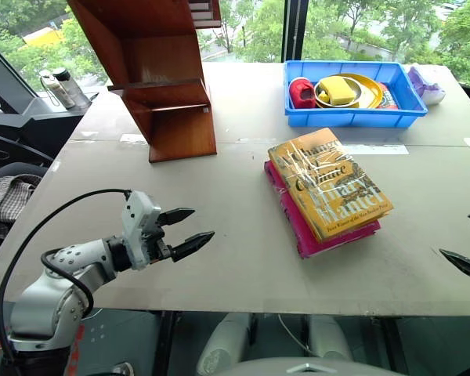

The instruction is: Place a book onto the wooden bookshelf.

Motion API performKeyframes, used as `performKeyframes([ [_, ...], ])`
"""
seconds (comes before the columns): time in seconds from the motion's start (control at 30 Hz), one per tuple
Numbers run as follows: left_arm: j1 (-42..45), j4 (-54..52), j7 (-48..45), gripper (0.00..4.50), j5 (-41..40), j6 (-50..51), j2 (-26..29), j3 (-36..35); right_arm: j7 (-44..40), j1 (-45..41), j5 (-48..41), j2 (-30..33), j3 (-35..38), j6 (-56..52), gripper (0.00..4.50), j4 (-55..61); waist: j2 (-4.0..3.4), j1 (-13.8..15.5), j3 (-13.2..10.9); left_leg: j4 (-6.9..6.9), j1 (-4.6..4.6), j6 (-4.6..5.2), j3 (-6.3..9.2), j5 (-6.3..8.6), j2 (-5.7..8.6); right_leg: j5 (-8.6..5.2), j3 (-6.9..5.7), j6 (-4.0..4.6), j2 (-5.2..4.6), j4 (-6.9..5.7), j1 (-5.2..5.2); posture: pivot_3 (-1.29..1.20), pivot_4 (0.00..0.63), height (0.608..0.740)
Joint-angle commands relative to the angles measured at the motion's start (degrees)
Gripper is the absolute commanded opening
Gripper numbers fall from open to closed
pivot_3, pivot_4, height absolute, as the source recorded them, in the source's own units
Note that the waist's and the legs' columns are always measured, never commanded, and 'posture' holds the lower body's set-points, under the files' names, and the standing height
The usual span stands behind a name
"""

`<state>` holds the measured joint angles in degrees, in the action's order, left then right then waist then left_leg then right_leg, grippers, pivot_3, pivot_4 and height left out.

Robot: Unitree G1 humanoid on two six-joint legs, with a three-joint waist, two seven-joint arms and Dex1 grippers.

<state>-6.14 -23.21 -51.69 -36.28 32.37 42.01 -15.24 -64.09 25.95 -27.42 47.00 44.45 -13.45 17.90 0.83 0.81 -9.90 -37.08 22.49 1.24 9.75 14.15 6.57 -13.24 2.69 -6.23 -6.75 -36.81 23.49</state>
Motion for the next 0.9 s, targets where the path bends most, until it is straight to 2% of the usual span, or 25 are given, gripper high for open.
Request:
performKeyframes([
  [0.03, 0.84, -2.65, 0.06, 4.41, -1.42, -0.13, 0.57, -1.14, 2.29, -2.44, -2.16, 1.5, 2.39, -1.94, 4.5, 0.83, 0.0, -0.03, 0.0, 0.0, 0.0, 0.0, 0.0, 0.0, 0.0, 0.0, 0.0, 0.0, 0.0, 0.0, 0.0, 0.0, 0.15, 0.74],
  [0.13, 3.25, -3.63, 1.24, 4.41, -2.12, 0.08, -0.03, -0.74, 8.63, -8.8, -5.89, 3.83, 3.29, -9.33, 4.5, 3.52, -0.09, -0.16, -0.03, -0.03, -0.01, 0.0, -0.05, 0.0, 0.0, 0.0, 0.04, 0.01, -0.01, 0.0, 0.01, 0.0, 0.15, 0.74],
  [0.27, 5.23, -4.16, 0.51, 4.41, -1.55, -1.43, 0.21, 0.03, 15.87, -15.51, -7.85, 10.88, 0.26, -22.21, 4.5, 8.93, -0.16, -0.08, 0.01, -0.01, 0.01, 0.0, -0.04, 0.0, 0.0, 0.02, -0.01, 0.03, -0.02, -0.01, 0.03, 0.0, 0.15, 0.74],
  [0.3, 5.61, -4.32, 0.22, 4.41, -1.69, -1.79, 0.16, 0.08, 16.91, -17.72, -9.55, 12.51, -1.19, -25.69, 4.5, 9.46, -0.14, 0.02, 0.02, -0.01, 0.06, 0.0, -0.02, 0.0, -0.02, 0.02, -0.04, 0.03, -0.01, -0.01, 0.08, 0.0, 0.15, 0.74],
  [0.43, 6.28, -5.84, -1.51, 4.41, -1.61, -3.94, 0.43, 0.67, 26.7, -32.09, -10.16, 16.56, -14.51, -36.97, 4.5, 9.35, -0.13, -0.32, 0.0, -0.02, 0.16, -0.01, -0.01, -0.01, -0.03, 0.02, -0.09, 0.04, -0.05, 0.08, 0.1, 0.0, 0.15, 0.74],
  [0.47, 6.23, -6.23, -1.63, 4.5, -2.0, -3.94, 0.38, 0.67, 27.34, -35.51, -10.01, 16.96, -18.3, -38.73, 3.98, 9.27, -0.13, -0.26, -0.01, -0.02, 0.15, -0.01, -0.07, -0.01, -0.02, 0.02, -0.05, 0.04, -0.07, 0.09, 0.1, 0.0, 0.15, 0.74],
  [0.5, 6.04, -6.62, -2.04, 4.5, -1.94, -4.29, 0.57, 0.9, 28.07, -39.13, -9.69, 16.91, -21.91, -40.25, 3.69, 8.81, -0.11, -0.11, -0.02, -0.02, 0.22, -0.01, -0.05, -0.01, -0.01, 0.02, -0.1, 0.05, -0.11, 0.1, 0.14, 0.0, 0.15, 0.74],
  [0.53, 5.65, -7.02, -2.61, 4.5, -1.82, -4.76, 0.79, 1.02, 29.4, -43.11, -8.85, 16.57, -25.76, -42.22, 3.08, 7.9, -0.12, -0.05, -0.02, -0.01, 0.24, -0.01, 0.01, -0.01, -0.01, 0.02, -0.17, 0.05, -0.12, 0.11, 0.14, 0.0, 0.15, 0.74],
  [0.57, 5.2, -7.43, -3.06, 4.5, -1.96, -4.98, 0.95, 0.84, 29.73, -46.19, -7.01, 17.03, -29.9, -42.89, 2.8, 6.96, -0.12, -0.03, -0.02, 0.0, 0.26, -0.01, 0.01, -0.01, -0.01, 0.02, -0.18, 0.05, -0.11, 0.14, 0.16, 0.0, 0.15, 0.74],
  [0.6, 4.72, -7.88, -3.6, 4.5, -2.25, -5.27, 1.11, 0.44, 29.67, -48.33, -5.12, 17.42, -33.27, -42.77, 2.24, 6.07, -0.13, -0.08, -0.03, 0.01, 0.29, -0.01, 0.01, -0.01, -0.01, 0.02, -0.18, 0.05, -0.12, 0.14, 0.2, 0.0, 0.15, 0.74],
  [0.67, 3.56, -8.94, -4.71, 4.5, -3.75, -5.34, 1.31, -0.73, 29.3, -51.94, -2.55, 17.24, -38.23, -42.76, 1.5, 4.1, -0.13, -0.09, -0.03, 0.01, 0.34, -0.03, 0.01, -0.02, 0.0, 0.02, -0.19, 0.05, -0.12, 0.16, 0.24, 0.0, 0.15, 0.74],
  [0.77, 1.44, -10.58, -6.21, 4.5, -6.46, -4.44, 2.1, -2.49, 27.99, -57.42, 1.36, 15.74, -44.89, -41.45, 0.03, 0.27, -0.12, -0.05, -0.04, 0.02, 0.38, -0.1, 0.02, -0.06, 0.02, 0.02, -0.21, 0.04, -0.16, 0.23, 0.25, 0.0, 0.15, 0.74],
  [0.9, -0.56, -12.53, -6.8, 4.5, -9.63, -3.52, 3.07, -4.47, 26.33, -64.21, 5.78, 12.1, -51.87, -40.14, 0.03, -5.53, -0.14, -0.49, -0.05, 0.04, 0.39, -0.11, -0.03, -0.06, 0.06, 0.03, -0.17, 0.03, -0.19, 0.25, 0.29, 0.0, 0.15, 0.74],
])
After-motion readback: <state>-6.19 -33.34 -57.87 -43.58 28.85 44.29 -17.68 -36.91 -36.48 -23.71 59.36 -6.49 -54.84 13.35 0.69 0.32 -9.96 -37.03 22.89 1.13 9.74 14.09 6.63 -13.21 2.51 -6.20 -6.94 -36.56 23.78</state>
